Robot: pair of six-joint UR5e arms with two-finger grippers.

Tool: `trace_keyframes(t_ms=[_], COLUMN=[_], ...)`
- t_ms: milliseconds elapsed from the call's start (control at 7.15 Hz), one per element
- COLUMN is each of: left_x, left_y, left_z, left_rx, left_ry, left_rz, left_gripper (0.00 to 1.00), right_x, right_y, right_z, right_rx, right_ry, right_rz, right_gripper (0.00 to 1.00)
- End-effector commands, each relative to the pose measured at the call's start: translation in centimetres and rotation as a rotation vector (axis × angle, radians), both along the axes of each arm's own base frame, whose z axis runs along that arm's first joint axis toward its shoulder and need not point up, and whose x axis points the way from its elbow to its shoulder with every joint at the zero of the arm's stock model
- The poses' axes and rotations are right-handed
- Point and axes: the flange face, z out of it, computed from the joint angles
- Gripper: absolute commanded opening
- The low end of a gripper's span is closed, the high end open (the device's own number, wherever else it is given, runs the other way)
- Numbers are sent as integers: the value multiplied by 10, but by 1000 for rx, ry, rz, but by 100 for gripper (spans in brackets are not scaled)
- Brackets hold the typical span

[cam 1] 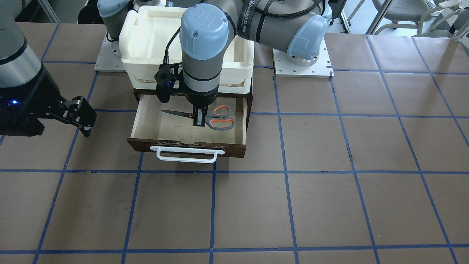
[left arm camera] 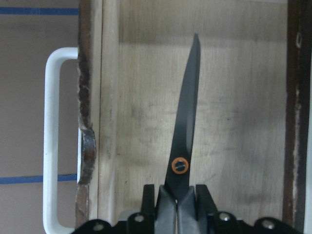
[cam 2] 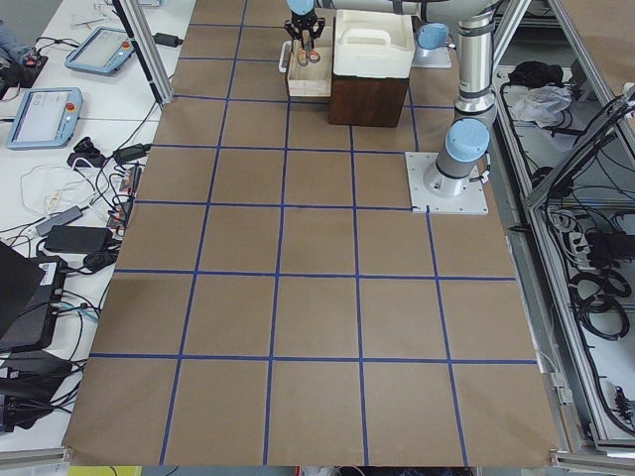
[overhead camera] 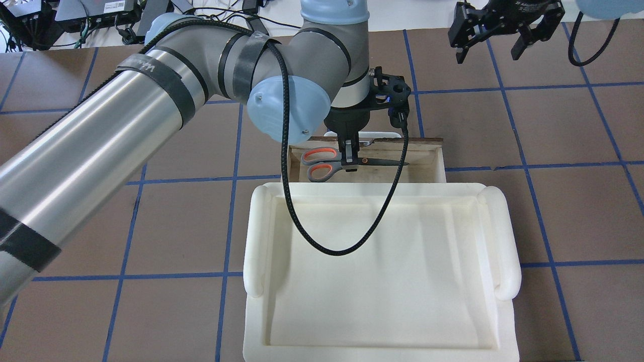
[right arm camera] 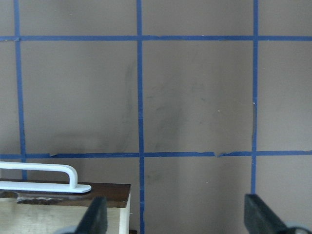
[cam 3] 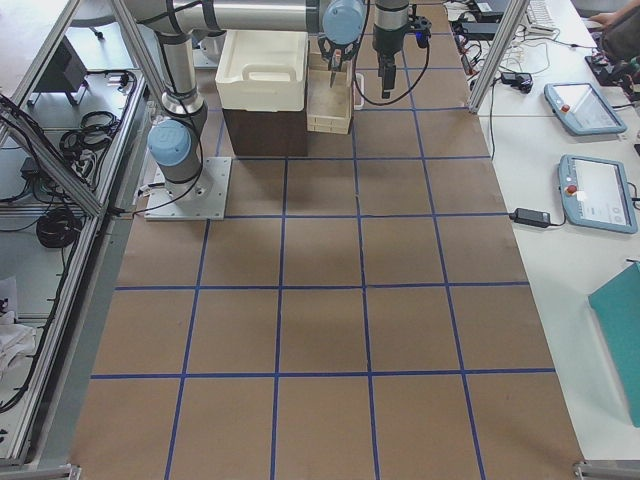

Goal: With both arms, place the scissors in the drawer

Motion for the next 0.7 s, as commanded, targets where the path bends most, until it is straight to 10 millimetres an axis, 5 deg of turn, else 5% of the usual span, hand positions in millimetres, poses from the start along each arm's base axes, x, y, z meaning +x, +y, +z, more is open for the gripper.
trace_keyframes(t_ms=[0, 559], left_x=[-9, -16], left_y=[6, 9], left_z=[-12, -28], left_rx=[14, 42], left_ry=[-8, -11], left_rz=[-10, -14], left_gripper=[4, 4], right_x=[20, 18], right_y=[6, 13], right_z=[1, 8], right_rx=[-6, -10], right_ry=[-35, -17], right_rz=[23, 5], right_gripper=[100, 100])
